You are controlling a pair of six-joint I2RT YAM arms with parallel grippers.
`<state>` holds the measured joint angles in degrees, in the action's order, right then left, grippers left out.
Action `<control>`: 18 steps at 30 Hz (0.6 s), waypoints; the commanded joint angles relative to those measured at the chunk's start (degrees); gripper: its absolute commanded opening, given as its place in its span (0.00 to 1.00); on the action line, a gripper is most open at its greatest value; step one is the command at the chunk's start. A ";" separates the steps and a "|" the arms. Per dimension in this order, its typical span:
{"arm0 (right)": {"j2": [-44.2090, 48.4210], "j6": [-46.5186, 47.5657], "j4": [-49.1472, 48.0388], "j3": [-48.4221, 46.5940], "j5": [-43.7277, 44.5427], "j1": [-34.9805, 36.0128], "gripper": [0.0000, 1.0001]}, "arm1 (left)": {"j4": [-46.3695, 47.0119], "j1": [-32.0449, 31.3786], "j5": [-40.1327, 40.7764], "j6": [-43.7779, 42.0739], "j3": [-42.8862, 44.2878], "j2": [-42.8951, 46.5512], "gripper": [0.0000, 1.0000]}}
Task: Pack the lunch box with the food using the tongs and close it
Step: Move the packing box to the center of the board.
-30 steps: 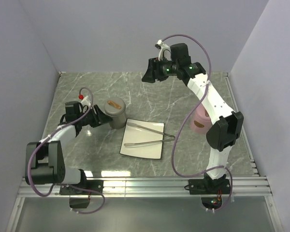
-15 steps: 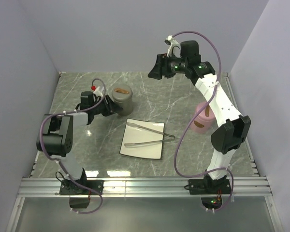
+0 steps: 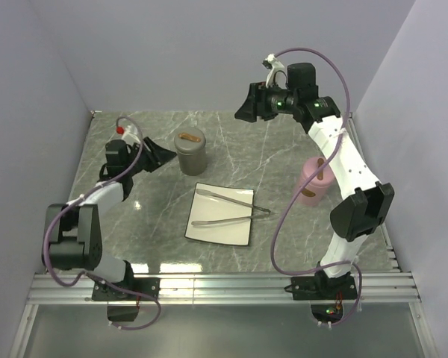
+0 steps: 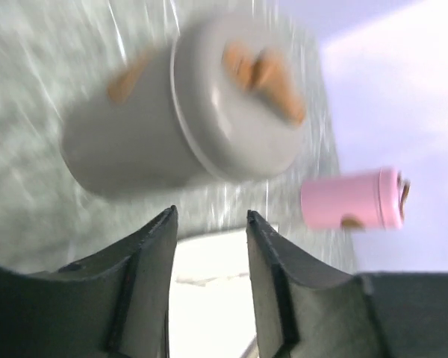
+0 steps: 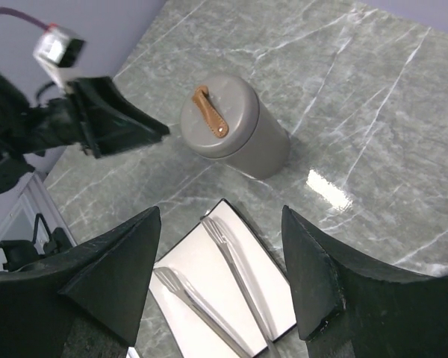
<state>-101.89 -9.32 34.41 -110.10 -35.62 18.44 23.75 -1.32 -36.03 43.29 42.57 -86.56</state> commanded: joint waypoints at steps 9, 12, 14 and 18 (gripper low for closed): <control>6.08 0.53 -0.22 2.08 -1.74 -3.31 0.73 | -11.44 5.72 5.08 10.40 12.71 -6.51 0.59; 6.70 0.53 -0.40 3.05 -1.91 -3.84 0.73 | -18.08 4.23 10.35 13.57 15.69 -8.35 0.60; 6.79 0.62 -0.05 3.23 -2.00 -4.11 0.73 | -22.06 2.56 15.01 15.06 18.59 -10.37 0.58; 7.49 1.15 0.48 4.19 -1.91 -4.72 0.73 | -25.32 1.59 17.48 18.49 20.45 -12.48 0.57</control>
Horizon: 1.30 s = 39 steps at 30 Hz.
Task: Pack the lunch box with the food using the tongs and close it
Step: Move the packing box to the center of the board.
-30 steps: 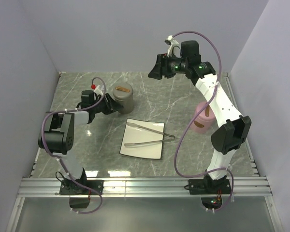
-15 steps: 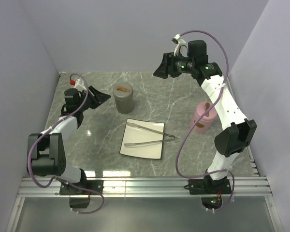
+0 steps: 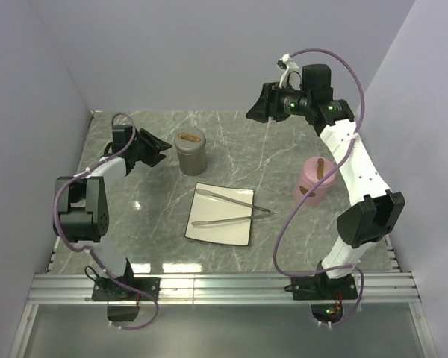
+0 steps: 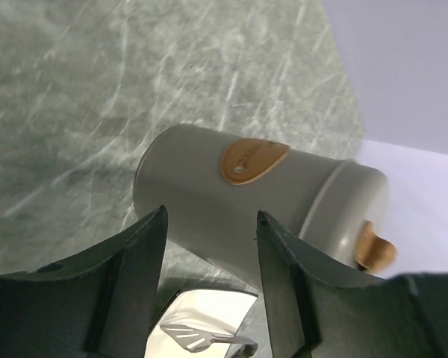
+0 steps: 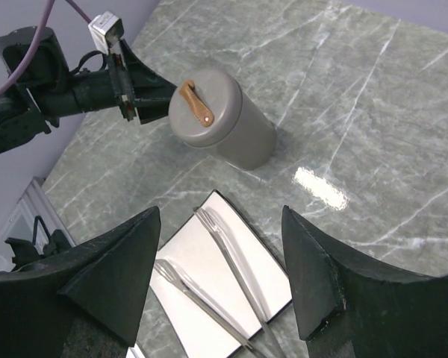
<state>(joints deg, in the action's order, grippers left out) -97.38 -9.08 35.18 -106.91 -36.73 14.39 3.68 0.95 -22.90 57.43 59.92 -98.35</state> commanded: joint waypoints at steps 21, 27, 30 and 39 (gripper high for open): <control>7.47 8.55 8.23 2.32 1.31 -3.84 0.74 | 1.05 -20.27 1.27 12.09 17.24 -18.27 0.54; 10.02 17.16 12.01 2.85 9.47 -3.85 0.77 | 2.64 -26.60 1.01 12.53 25.15 -25.04 0.55; 11.25 20.15 12.37 3.64 12.91 -3.67 0.78 | 5.27 -29.68 -0.56 13.32 28.05 -27.94 0.54; 12.04 25.60 13.95 5.13 17.73 -1.57 0.78 | 8.79 -36.37 -3.03 13.59 34.12 -33.05 0.56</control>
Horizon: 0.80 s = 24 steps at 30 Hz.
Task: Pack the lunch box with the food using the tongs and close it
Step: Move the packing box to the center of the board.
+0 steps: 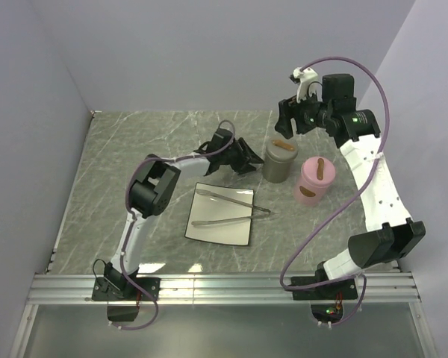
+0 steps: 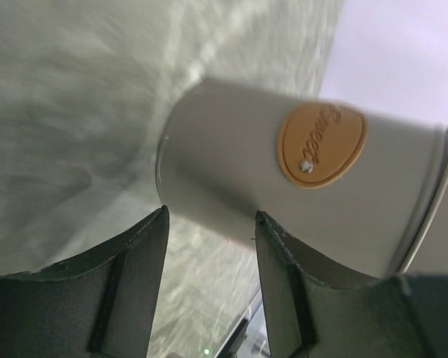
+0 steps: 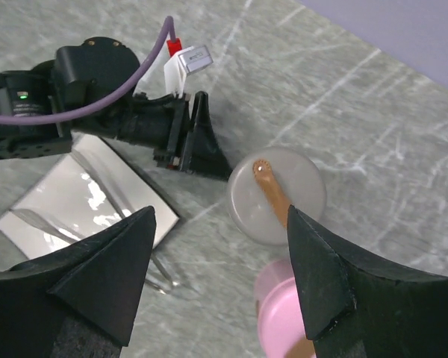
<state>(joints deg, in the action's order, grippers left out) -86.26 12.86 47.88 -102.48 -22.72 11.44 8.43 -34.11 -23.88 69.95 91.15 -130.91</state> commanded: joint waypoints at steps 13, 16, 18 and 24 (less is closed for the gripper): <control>-2.59 24.21 0.90 5.62 22.63 17.82 0.80 | -0.92 13.96 -3.10 -14.13 -14.15 22.17 0.67; -4.52 29.56 1.78 5.97 22.63 19.48 0.80 | -4.98 20.99 -3.63 -19.93 -17.23 30.26 0.68; -5.58 32.47 1.00 7.02 26.14 20.98 0.80 | -6.75 25.47 -4.59 -24.13 -18.03 35.71 0.69; -15.75 38.99 -0.16 6.96 32.38 25.73 0.79 | -18.88 30.59 -11.61 -30.83 -10.39 40.90 0.70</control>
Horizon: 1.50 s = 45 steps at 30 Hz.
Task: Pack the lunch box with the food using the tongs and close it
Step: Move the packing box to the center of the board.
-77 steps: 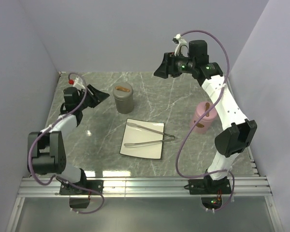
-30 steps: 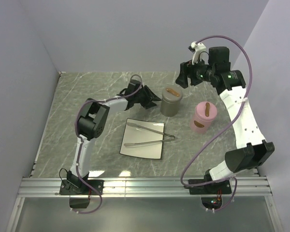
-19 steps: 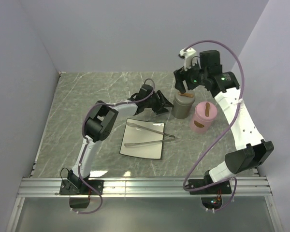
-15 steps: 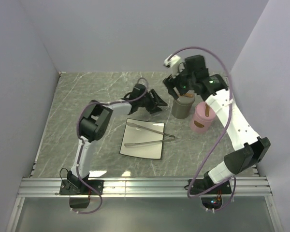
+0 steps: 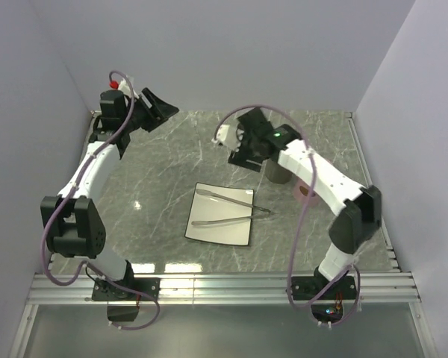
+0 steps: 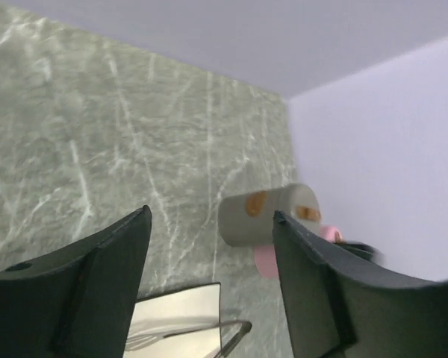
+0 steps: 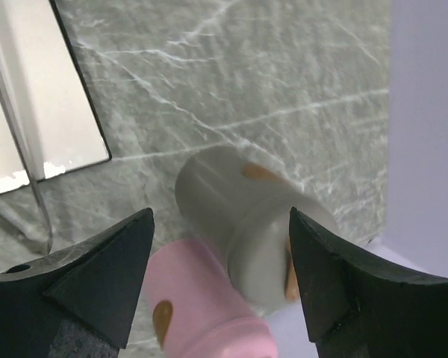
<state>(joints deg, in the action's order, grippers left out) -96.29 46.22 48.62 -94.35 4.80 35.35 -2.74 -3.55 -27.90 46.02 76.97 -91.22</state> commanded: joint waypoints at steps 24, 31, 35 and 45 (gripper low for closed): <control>-26.05 12.67 0.51 -7.79 16.64 -6.00 0.75 | -13.78 1.97 -14.99 -13.06 4.42 7.73 0.95; -26.05 15.48 -2.74 -6.02 19.02 -9.51 0.75 | -12.29 1.97 -15.60 -11.22 3.89 7.37 0.95; -26.32 16.10 -2.83 -6.91 19.37 -11.09 0.75 | -12.55 2.06 -15.34 -11.48 4.07 7.02 0.95; -25.61 16.98 -3.00 -5.50 20.42 -13.29 0.75 | -12.02 2.23 -14.47 -11.22 4.07 6.93 0.96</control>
<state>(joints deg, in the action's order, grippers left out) -123.04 58.39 45.71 -100.42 23.14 22.96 -17.02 -1.56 -42.19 34.74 78.89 -84.90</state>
